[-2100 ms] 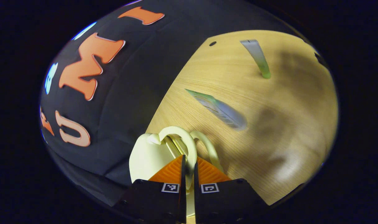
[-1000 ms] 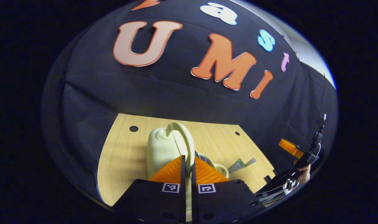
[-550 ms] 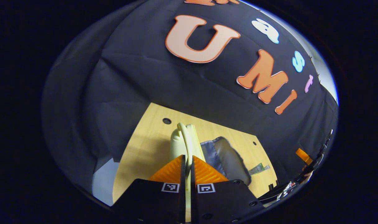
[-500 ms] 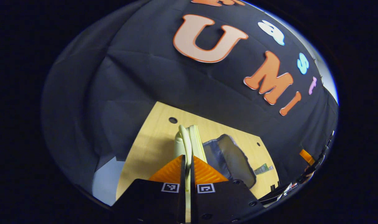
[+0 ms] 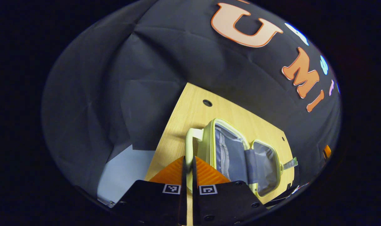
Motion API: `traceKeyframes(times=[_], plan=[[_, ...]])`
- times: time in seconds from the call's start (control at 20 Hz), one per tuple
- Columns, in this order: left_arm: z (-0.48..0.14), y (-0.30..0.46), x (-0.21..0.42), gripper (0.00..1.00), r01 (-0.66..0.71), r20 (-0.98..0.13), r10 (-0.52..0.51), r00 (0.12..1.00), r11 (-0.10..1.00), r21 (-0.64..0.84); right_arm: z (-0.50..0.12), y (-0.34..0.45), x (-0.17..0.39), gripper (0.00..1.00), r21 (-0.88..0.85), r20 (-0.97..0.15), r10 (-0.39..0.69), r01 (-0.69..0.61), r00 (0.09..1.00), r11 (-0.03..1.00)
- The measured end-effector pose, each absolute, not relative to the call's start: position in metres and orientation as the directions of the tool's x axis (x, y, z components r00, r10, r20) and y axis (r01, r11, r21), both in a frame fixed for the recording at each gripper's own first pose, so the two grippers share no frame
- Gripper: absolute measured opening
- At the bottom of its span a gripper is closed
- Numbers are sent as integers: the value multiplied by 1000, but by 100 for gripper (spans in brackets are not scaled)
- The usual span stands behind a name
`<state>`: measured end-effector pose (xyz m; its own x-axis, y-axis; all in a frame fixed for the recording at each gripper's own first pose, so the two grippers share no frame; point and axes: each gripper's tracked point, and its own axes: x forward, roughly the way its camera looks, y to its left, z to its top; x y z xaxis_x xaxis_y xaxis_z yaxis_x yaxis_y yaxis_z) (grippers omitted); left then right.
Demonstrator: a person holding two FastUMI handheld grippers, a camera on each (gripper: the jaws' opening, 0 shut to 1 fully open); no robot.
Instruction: First open the suitcase, pack the skin care products into it, and then close the suitcase.
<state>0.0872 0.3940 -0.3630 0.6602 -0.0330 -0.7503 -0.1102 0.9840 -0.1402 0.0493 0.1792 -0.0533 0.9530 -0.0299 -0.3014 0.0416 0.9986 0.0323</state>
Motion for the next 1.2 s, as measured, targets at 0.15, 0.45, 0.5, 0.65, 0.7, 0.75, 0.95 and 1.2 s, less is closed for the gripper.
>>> traceKeyframes(times=[0.15, 0.45, 0.5, 0.65, 0.7, 0.75, 0.95, 1.2], plan=[[-391, 409, 81, 7, -133, -781, -15, 624, 983, -124, -55, 179, 49, 95, 9, -301, -31, 36, 953, 999], [-420, 424, 71, 11, -161, -819, 47, 572, 985, -56, -58, 182, 48, 95, -2, -310, -44, 46, 950, 999], [-426, 421, 73, 16, -160, -824, 48, 565, 986, -53, -60, 181, 48, 95, 1, -312, -46, 49, 949, 999], [-413, 434, 74, 24, -162, -805, 96, 585, 987, -1, -63, 179, 45, 95, -6, -316, -52, 53, 947, 999], [-405, 433, 75, 49, -153, -794, 96, 600, 988, 3, -64, 177, 45, 95, -11, -316, -54, 53, 947, 999], [-404, 431, 78, 75, -152, -782, 103, 614, 988, 11, -65, 176, 44, 95, -16, -316, -56, 54, 947, 998], [-354, 414, 78, 97, -155, -709, 152, 689, 986, 61, -65, 169, 46, 95, -24, -307, -58, 53, 950, 998], [-266, 355, 88, 97, -125, -535, 200, 821, 977, 173, -64, 149, 57, 95, -44, -282, -72, 62, 957, 997]])
